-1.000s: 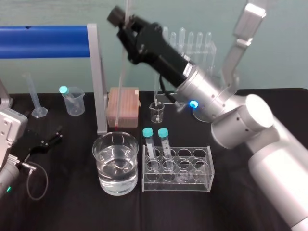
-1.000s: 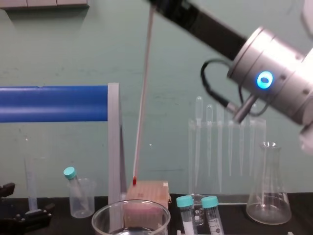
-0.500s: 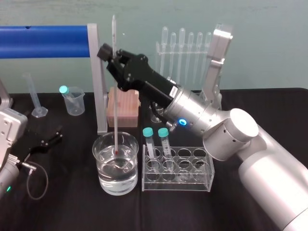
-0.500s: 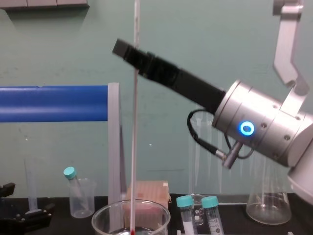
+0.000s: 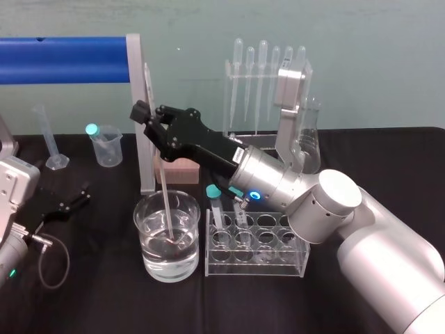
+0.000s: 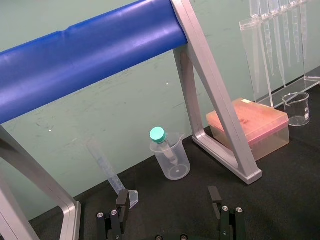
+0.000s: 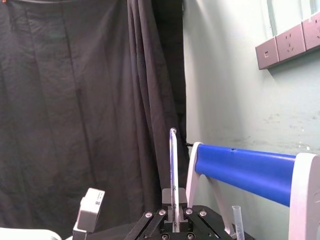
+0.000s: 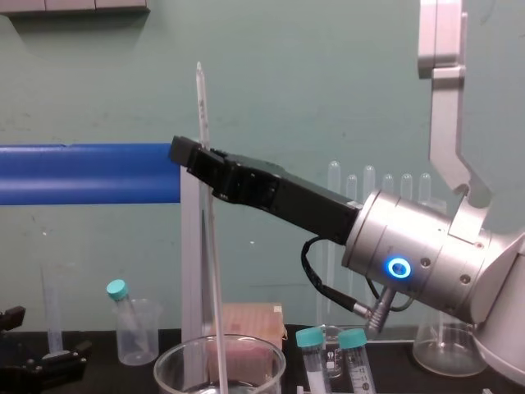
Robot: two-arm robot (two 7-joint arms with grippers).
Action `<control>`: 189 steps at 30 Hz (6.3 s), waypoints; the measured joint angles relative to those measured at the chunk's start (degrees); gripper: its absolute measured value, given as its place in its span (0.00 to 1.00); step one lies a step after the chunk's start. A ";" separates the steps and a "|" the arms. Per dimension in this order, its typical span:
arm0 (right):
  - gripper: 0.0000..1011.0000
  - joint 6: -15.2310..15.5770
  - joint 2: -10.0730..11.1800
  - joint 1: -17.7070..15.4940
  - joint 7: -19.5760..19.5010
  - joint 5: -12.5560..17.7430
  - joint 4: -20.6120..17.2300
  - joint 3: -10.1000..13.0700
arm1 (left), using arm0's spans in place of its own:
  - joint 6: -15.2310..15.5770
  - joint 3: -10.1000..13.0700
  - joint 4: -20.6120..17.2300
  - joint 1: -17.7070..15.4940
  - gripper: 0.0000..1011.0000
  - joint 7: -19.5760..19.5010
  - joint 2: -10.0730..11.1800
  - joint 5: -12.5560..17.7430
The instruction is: Hold the thermometer with one hand and immerse one end into the beaker, then reinsert it into the test tube rack.
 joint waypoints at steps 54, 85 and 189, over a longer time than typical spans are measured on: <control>0.05 -0.37 -0.37 0.27 0.41 -0.62 0.97 0.10 | 0.00 0.00 0.00 0.00 1.00 0.00 0.00 0.00; 0.05 -0.37 -0.37 0.27 0.38 -0.62 0.97 0.10 | 0.00 0.00 0.00 0.00 1.00 0.00 0.00 0.00; 0.05 -0.37 -0.37 0.28 0.39 -0.62 0.97 0.10 | 0.00 0.00 0.00 0.00 1.00 0.00 0.00 0.00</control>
